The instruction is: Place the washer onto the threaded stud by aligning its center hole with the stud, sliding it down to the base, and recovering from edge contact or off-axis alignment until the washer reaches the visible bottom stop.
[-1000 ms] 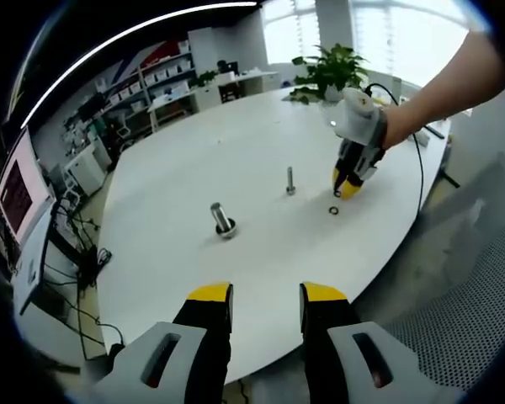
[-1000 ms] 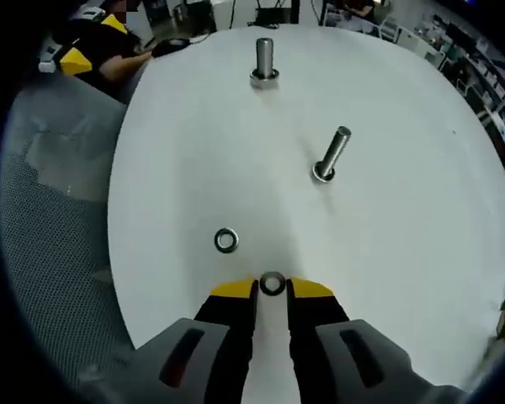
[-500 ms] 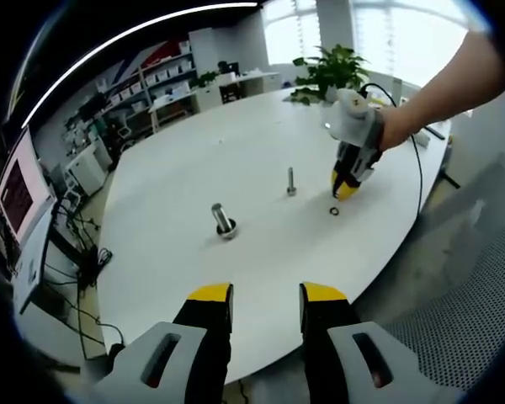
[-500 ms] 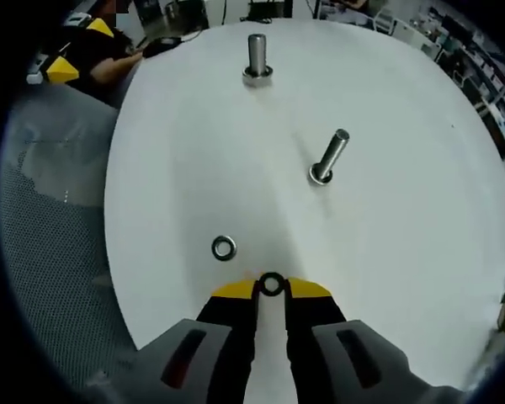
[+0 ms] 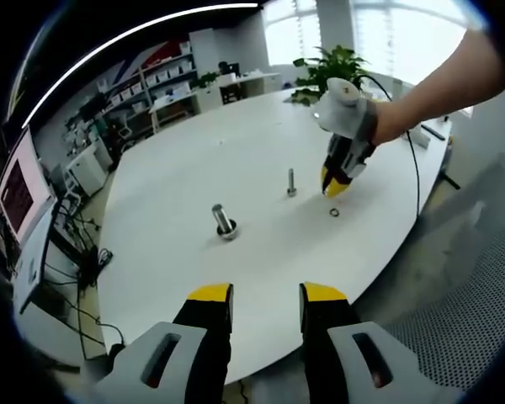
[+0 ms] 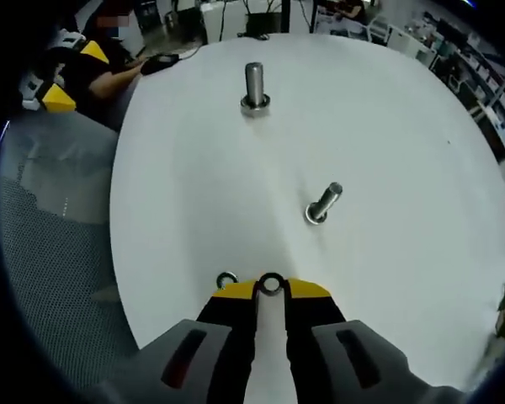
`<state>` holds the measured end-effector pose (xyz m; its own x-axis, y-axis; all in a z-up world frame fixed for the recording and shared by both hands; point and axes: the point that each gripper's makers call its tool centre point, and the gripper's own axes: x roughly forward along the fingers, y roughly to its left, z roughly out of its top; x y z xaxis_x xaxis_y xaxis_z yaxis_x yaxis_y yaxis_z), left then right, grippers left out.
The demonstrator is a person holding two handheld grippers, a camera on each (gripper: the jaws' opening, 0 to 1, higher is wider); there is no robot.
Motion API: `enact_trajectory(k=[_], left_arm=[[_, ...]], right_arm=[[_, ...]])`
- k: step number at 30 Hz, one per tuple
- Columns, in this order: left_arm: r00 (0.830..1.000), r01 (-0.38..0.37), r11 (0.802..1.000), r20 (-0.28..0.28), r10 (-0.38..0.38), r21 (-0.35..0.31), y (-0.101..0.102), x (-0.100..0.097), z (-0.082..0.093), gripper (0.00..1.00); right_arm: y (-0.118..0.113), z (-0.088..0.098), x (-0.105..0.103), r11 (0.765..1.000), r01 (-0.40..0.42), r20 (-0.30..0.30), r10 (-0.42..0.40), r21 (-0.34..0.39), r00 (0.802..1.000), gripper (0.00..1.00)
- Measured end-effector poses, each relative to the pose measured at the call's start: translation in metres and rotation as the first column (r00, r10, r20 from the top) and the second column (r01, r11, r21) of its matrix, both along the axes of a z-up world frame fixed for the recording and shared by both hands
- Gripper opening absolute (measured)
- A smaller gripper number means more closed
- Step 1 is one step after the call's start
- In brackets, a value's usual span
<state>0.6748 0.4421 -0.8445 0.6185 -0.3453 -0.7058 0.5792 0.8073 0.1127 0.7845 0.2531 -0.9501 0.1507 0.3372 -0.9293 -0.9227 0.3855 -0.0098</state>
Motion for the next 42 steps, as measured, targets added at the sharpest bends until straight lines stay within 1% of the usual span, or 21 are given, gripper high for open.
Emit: enact_trajectory(k=[3,7,14,16,19,21,23,27,31,33,42], left_arm=[[1.0,-0.002,1.0,-0.002,0.002,0.002,0.001,0.0,-0.001,0.29],[1.0,-0.003,1.0,0.0,0.003,0.003,0.001,0.0,0.0,0.29],[1.0,-0.006,1.0,0.004,0.006,0.0,0.001,0.001,0.001,0.29],[1.0,-0.007,1.0,0.003,0.007,0.0,0.002,0.001,0.001,0.29],[1.0,-0.008,1.0,0.005,0.008,0.0,0.002,0.001,0.001,0.29],[1.0,-0.009,1.0,0.006,0.009,-0.001,0.002,0.002,0.001,0.29],[1.0,-0.01,1.0,0.005,0.01,-0.001,0.002,0.001,0.001,0.29],[1.0,-0.01,1.0,0.006,0.01,-0.001,0.002,0.002,0.001,0.29],[1.0,-0.012,1.0,0.006,0.012,0.002,0.003,0.002,0.001,0.29],[1.0,-0.014,1.0,0.005,0.014,0.002,0.003,0.002,0.001,0.29],[1.0,-0.016,1.0,0.006,0.016,0.004,0.004,0.002,0.001,0.29]], right_arm=[[0.005,0.006,0.005,1.0,0.013,0.005,-0.014,0.016,1.0,0.14],[0.007,0.011,0.011,1.0,0.009,0.022,-0.009,0.019,1.0,0.14],[0.014,0.028,0.027,0.998,0.024,0.06,-0.027,0.052,0.998,0.14],[0.016,0.033,0.029,0.998,0.019,0.074,-0.023,0.056,0.997,0.14],[0.02,0.035,0.03,0.998,0.005,0.079,-0.01,0.061,0.997,0.14],[0.021,0.038,0.032,0.999,-0.018,0.116,0.012,0.048,0.993,0.14],[0.022,0.04,0.034,0.999,-0.023,0.13,0.017,0.046,0.991,0.14],[0.024,0.043,0.039,0.998,-0.011,0.13,0.003,0.061,0.992,0.14],[0.026,0.046,0.042,0.998,-0.016,0.139,0.007,0.064,0.99,0.14],[0.029,0.046,0.043,0.997,-0.02,0.129,0.01,0.077,0.992,0.14],[0.03,0.042,0.049,0.998,-0.019,0.122,0.011,0.062,0.992,0.14]])
